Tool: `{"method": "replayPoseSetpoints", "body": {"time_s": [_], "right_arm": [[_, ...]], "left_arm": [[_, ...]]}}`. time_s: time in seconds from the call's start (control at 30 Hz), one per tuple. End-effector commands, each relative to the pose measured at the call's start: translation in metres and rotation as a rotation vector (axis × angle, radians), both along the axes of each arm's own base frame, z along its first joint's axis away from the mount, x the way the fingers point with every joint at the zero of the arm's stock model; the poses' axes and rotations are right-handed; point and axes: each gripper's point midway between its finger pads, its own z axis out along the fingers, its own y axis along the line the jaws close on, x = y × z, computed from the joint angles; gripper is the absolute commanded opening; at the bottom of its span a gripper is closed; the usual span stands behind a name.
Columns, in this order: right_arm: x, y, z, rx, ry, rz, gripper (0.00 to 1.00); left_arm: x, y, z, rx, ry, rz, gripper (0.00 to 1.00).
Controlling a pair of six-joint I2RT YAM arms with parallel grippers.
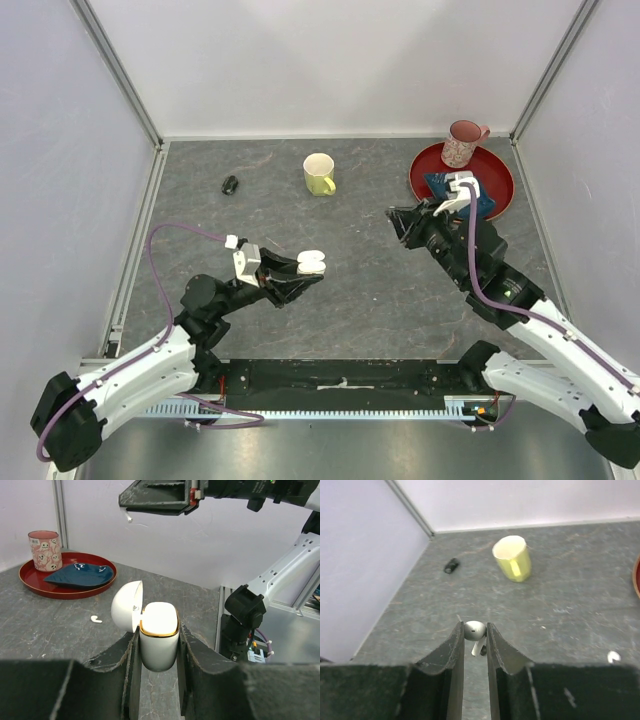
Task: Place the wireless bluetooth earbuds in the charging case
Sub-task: Pick up the earbud from the center of the board, then place the earbud in the charging case.
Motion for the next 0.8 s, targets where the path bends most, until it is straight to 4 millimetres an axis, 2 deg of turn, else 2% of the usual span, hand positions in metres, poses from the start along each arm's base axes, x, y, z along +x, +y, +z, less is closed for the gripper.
{"method": "replayPoseSetpoints", "body": {"time_s": [0.0,0.1,0.13,0.17,0.23,0.3,0.5,0.57,0.77], "right_arm": [[-0.012,0.02,0.056,0.113,-0.139,0.057,0.09],[-0.02,0.041,0.052,0.088,-0.135,0.101,0.08],[-0.022,0.047,0.057,0.097,-0.151,0.112,0.08],[-0.032,0.058,0.057,0.096,-0.153,0.15,0.08],[-0.036,0.068,0.059,0.087,-0.172,0.151,0.08],[-0.05,0.082,0.063,0.085,-0.195,0.187,0.07],[-0.075,0.119,0.058,0.06,-0.23,0.23,0.06],[-0.083,0.126,0.055,0.05,-0.239,0.236,0.04],[-0.089,0.137,0.048,0.029,-0.265,0.215,0.01]], "left_arm": [[0.001,0.003,0.036,-0.086,-0.053,0.013,0.02],[0.001,0.002,0.035,-0.085,-0.05,0.015,0.02],[0.002,0.003,0.035,-0.085,-0.052,0.02,0.02],[0.001,0.003,0.035,-0.084,-0.054,0.019,0.02],[0.002,0.003,0.034,-0.084,-0.052,0.022,0.02],[0.002,0.002,0.033,-0.081,-0.051,0.021,0.02],[0.002,0.004,0.033,-0.089,-0.052,0.025,0.02],[0.003,0.004,0.033,-0.092,-0.05,0.029,0.02],[0.001,0.007,0.034,-0.101,-0.057,0.038,0.02]]}}
